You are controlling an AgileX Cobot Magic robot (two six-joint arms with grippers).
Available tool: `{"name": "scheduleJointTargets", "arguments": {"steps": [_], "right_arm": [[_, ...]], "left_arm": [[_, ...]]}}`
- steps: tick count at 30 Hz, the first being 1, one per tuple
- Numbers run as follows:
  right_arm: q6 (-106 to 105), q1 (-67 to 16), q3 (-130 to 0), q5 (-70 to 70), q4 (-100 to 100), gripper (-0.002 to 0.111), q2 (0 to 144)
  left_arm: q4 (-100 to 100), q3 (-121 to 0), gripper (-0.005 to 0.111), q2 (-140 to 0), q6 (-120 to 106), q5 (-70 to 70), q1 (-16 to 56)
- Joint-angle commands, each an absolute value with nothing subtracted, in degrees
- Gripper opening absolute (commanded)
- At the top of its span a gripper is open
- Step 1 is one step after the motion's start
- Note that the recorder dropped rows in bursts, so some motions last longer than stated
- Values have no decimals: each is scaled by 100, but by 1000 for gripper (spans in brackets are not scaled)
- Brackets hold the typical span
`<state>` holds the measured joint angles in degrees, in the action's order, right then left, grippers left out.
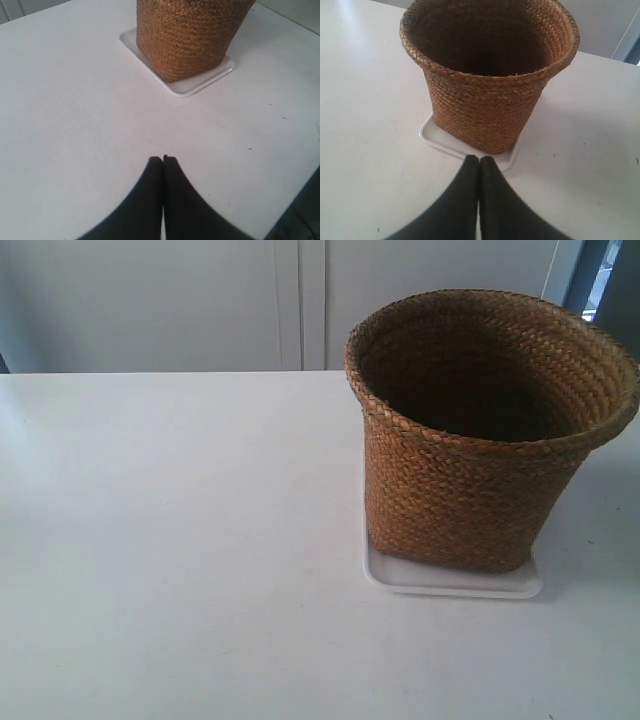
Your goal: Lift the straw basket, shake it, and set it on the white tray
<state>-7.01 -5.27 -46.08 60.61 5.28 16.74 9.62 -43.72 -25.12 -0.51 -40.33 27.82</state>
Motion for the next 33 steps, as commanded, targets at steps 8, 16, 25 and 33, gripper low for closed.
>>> {"name": "scheduleJointTargets", "arguments": {"steps": [8, 16, 25, 33], "right_arm": [[-733, -509, -4566, 6074, 535, 0, 1648], [-733, -509, -4566, 6074, 535, 0, 1648], [-733, -509, -4566, 6074, 535, 0, 1648], [-733, -509, -4566, 6074, 535, 0, 1648]], "left_arm": [[985, -4349, 0, -2463, 0, -4103, 2811], [847, -4349, 0, -2463, -96, -4105, 2811], [165, -2356, 0, -1876, 155, -931, 1658], [-96, -701, 0, -1420, 59, 0, 1150]]}}
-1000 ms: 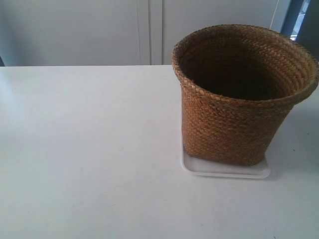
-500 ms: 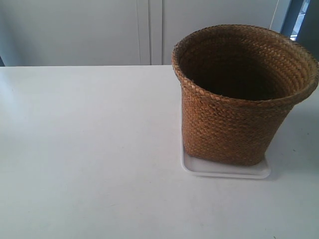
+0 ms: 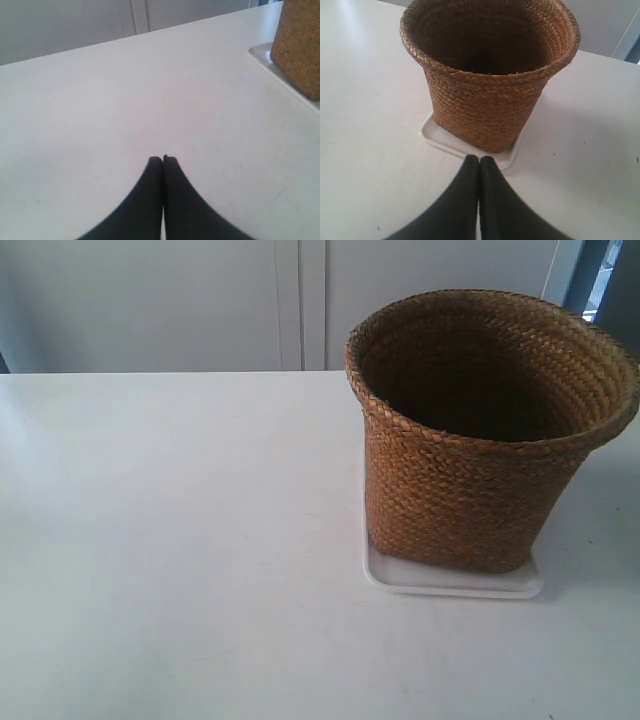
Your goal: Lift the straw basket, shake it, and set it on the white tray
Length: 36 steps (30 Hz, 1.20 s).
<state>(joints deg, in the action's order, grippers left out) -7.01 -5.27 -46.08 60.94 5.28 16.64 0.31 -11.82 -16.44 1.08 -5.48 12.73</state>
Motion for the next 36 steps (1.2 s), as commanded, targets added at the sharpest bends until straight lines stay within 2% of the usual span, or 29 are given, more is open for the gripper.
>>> {"name": "scheduleJointTargets", "arguments": {"steps": [1, 7, 20, 36], "right_arm": [[-733, -509, -4566, 6074, 535, 0, 1648], [-733, -509, -4566, 6074, 535, 0, 1648], [-733, -509, -4566, 6074, 535, 0, 1648], [-733, -509, -4566, 6074, 535, 0, 1648]], "left_arm": [[-96, -553, 0, -1363, 0, 114, 1135], [0, 0, 0, -922, 38, 813, 885], [0, 0, 0, -156, 62, 149, 249], [0, 0, 0, 0, 130, 149, 235]]}}
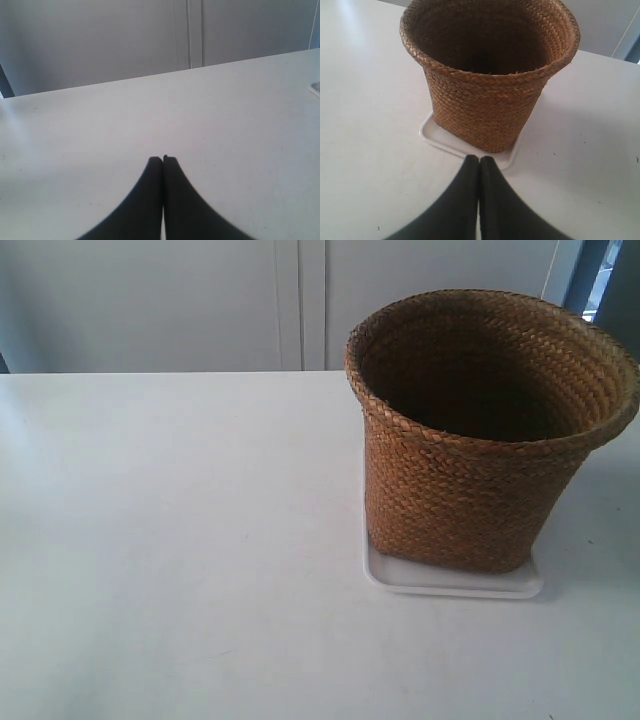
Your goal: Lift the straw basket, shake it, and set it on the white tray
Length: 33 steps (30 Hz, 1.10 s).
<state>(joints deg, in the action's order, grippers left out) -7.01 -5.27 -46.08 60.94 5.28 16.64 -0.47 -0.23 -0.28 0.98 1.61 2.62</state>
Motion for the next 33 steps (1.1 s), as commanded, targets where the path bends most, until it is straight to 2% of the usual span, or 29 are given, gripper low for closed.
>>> {"name": "scheduleJointTargets", "arguments": {"steps": [1, 26, 30, 33], "right_arm": [[-733, -509, -4566, 6074, 535, 0, 1648], [-743, -509, -4408, 6029, 500, 0, 1731], [-782, -509, -4091, 5073, 503, 0, 1731], [-782, -509, -3514, 3513, 664, 0, 1731]], "left_arm": [[0, 0, 0, 0, 130, 149, 235], [0, 0, 0, 0, 130, 149, 235], [0, 0, 0, 0, 130, 149, 235], [0, 0, 0, 0, 130, 149, 235]]}}
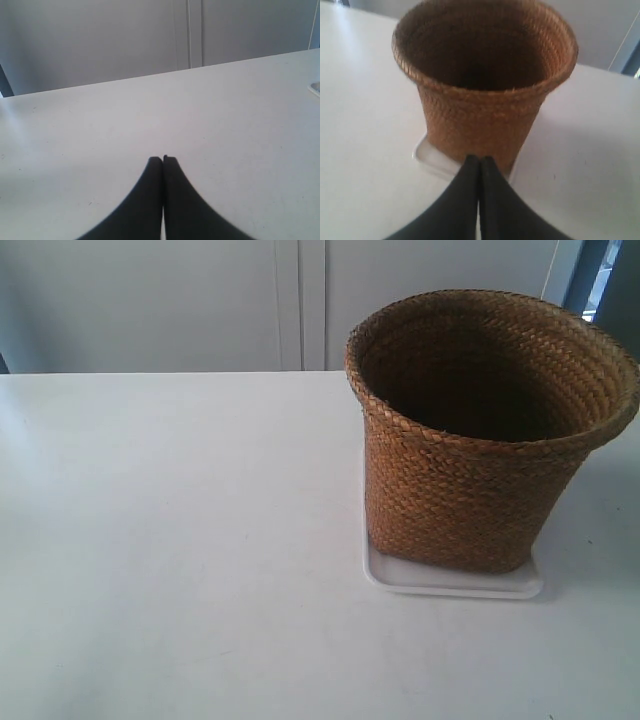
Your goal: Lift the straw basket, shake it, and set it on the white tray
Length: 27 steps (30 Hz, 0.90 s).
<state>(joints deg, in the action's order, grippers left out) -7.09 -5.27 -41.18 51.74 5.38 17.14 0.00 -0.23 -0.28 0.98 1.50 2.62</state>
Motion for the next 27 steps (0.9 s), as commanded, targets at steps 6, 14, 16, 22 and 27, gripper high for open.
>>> {"name": "scheduleJointTargets", "arguments": {"steps": [6, 14, 16, 22, 27], "right_arm": [[-730, -509, -1933, 814, 936, 0, 1362], [-771, -509, -433, -466, 906, 0, 35], [-771, -509, 0, -860, 897, 0, 0], [-1027, -494, 0, -458, 881, 0, 0], [-1027, -494, 0, -213, 881, 0, 0]], "left_arm": [[0, 0, 0, 0, 130, 149, 235], [0, 0, 0, 0, 130, 149, 235], [0, 0, 0, 0, 130, 149, 235], [0, 0, 0, 0, 131, 160, 235], [0, 0, 0, 0, 131, 160, 235]]}}
